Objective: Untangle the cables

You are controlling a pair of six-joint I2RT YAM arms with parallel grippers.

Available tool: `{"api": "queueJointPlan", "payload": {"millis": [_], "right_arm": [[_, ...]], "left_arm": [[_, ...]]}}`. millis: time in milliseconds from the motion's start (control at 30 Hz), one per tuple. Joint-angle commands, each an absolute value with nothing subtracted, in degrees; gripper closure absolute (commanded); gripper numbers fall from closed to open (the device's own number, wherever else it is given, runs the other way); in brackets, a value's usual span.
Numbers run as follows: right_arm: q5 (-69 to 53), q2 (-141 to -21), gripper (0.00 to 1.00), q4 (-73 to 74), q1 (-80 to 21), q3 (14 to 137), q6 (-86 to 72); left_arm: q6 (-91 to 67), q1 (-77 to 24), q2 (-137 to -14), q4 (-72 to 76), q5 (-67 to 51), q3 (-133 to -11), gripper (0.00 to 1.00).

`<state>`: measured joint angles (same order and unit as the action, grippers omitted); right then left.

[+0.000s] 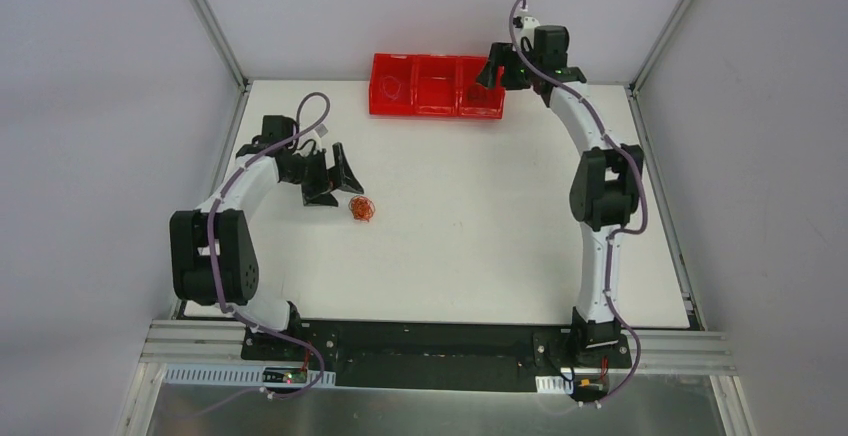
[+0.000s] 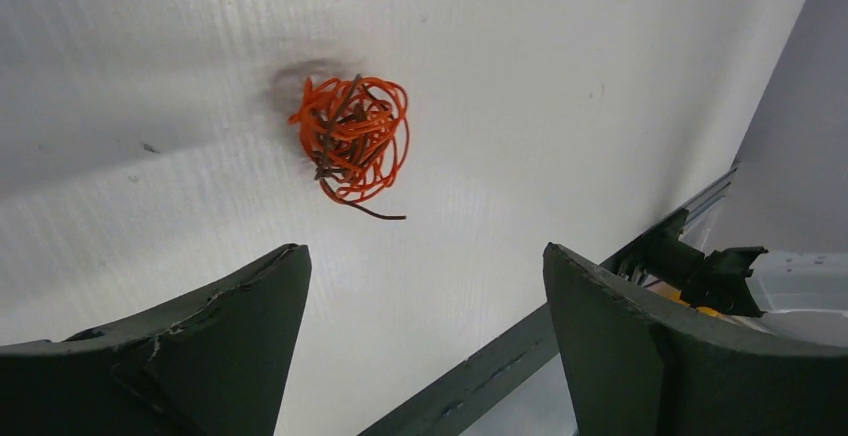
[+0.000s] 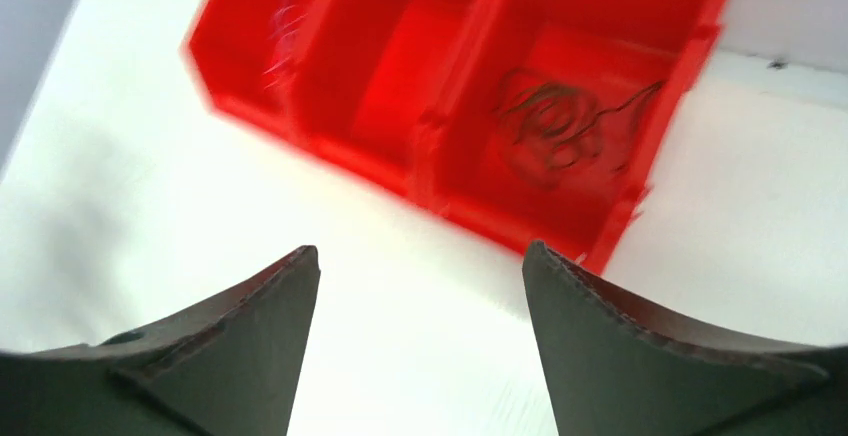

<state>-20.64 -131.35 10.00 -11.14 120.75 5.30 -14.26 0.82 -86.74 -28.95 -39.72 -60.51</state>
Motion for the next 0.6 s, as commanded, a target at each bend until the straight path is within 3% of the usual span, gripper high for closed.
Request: {"api": "queueJointPlan", "payload": {"millis": [0, 200, 333, 433, 500, 567], "right_arm": [[-36.22, -117.01, 0.22, 31.98, -11.63, 119.39, 10.47], [-39.24, -110.66, 0.24, 47.32, -14.00, 106.59, 13.67], [-40.18, -106.67, 0.29, 45.41, -16.04, 95.68, 11.90], [-40.63, -104.49, 0.30, 39.29, -18.15, 88.78, 7.76], [-40.76, -104.37, 0.30, 36.38, -20.17, 86.02, 4.66], [-40.66, -105.37, 0.30, 34.67, -22.33, 85.59, 2.50]], "left_arm": [[-11.23, 1.11, -91.81, -31.45, -38.25, -61.58, 0.16], [-10.14, -1.02, -98.26, -23.97, -40.70, -63.57, 0.42], [-12.83, -3.29, -103.14, -21.97, -45.16, -65.70, 0.77], [-14.24, -6.64, -104.50, -20.65, -46.70, -64.78, 0.93], [-15.30, -9.05, -104.58, -18.47, -46.66, -63.61, 1.00], [-17.70, -10.79, -104.95, -16.14, -46.35, -62.57, 1.00]]}}
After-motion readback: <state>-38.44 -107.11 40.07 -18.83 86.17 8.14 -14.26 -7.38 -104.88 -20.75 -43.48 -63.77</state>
